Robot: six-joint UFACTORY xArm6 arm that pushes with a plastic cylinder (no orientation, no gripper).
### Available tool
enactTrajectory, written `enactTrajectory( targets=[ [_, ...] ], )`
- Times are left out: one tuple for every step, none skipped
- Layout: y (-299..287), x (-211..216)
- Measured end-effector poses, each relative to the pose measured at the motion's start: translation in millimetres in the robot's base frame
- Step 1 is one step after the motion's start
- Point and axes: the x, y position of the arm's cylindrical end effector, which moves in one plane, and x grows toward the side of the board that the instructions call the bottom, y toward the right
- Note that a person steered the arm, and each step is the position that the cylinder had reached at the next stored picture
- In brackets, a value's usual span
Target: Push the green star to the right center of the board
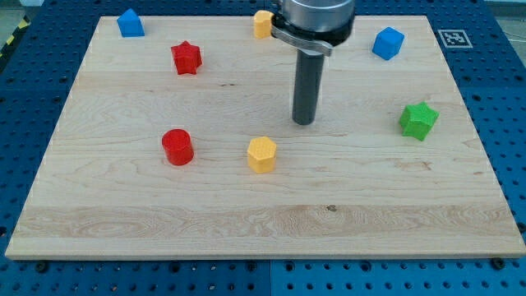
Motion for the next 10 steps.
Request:
enactTrajectory(
  targets=[
    [30.8, 1.2],
    [60.0, 6.1],
    [78.6, 25.6],
    [102.1, 36.2],
    [134.2, 36.4],
    [149.5, 36.4],
    [160.9, 37.3],
    [169.4, 36.0],
    [169.4, 21.8],
    [164.0, 11.7]
  ],
)
